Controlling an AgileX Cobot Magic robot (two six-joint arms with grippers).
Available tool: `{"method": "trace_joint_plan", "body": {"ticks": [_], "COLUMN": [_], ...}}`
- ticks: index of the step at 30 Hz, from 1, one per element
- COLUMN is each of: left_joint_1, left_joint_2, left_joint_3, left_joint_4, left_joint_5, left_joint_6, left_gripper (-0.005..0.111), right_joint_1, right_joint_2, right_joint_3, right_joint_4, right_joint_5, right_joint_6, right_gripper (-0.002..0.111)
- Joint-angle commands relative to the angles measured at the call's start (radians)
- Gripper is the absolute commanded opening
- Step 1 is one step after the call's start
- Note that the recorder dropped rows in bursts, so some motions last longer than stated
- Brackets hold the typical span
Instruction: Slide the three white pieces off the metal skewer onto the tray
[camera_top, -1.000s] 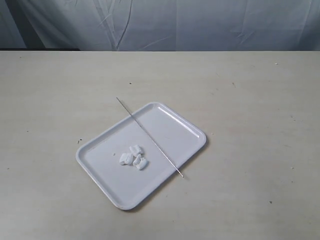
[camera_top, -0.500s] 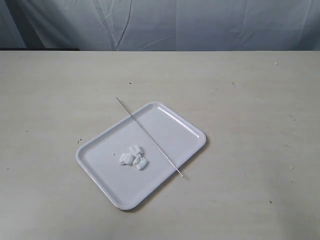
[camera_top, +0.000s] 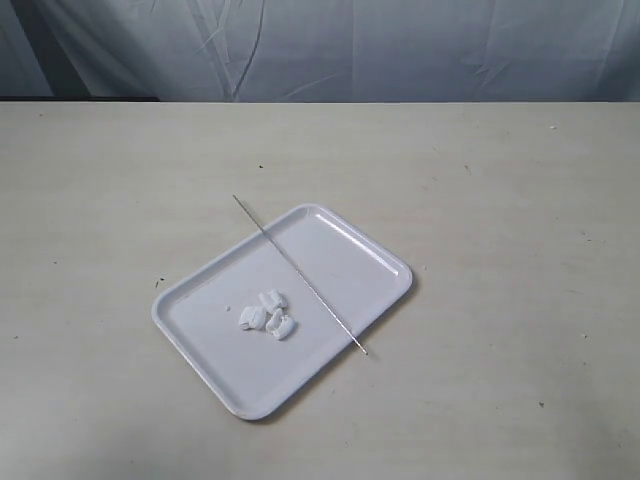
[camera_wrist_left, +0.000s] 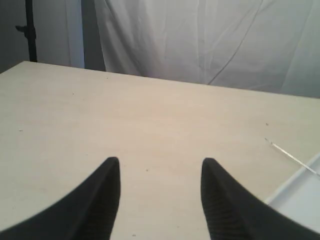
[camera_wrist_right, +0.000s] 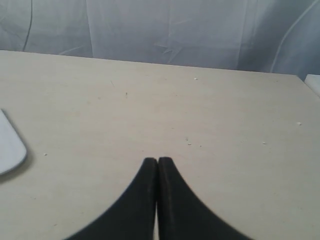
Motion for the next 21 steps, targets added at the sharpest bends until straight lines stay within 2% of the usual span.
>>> {"method": "trace_joint_plan", "body": {"ticks": [1, 6, 10, 21], "left_joint_1": [0.004, 0.004, 0.004, 0.004], "left_joint_2": [-0.004, -0.004, -0.004, -0.004], "left_joint_3": [0.002, 0.002, 0.002, 0.002], "left_joint_4": [-0.018, 0.001, 0.108, 0.114], "left_joint_5": [0.024, 0.024, 0.021, 0.014], "left_joint_6": [0.046, 0.036, -0.061, -0.028], "left_gripper": [0.048, 0.048, 0.048, 0.048], "right_joint_1": [-0.006, -0.006, -0.006, -0.006], "right_joint_2": [-0.005, -0.005, -0.005, -0.003], "right_joint_3": [0.002, 0.002, 0.002, 0.002], "right_joint_4": [-0.012, -0.017, -0.017, -0.010], "right_joint_5": [-0.005, 0.000, 0.005, 0.006], "right_joint_6": [0.019, 0.023, 0.044, 0.068], "right_gripper": [-0.001, -0.001, -0.001, -0.001]}}
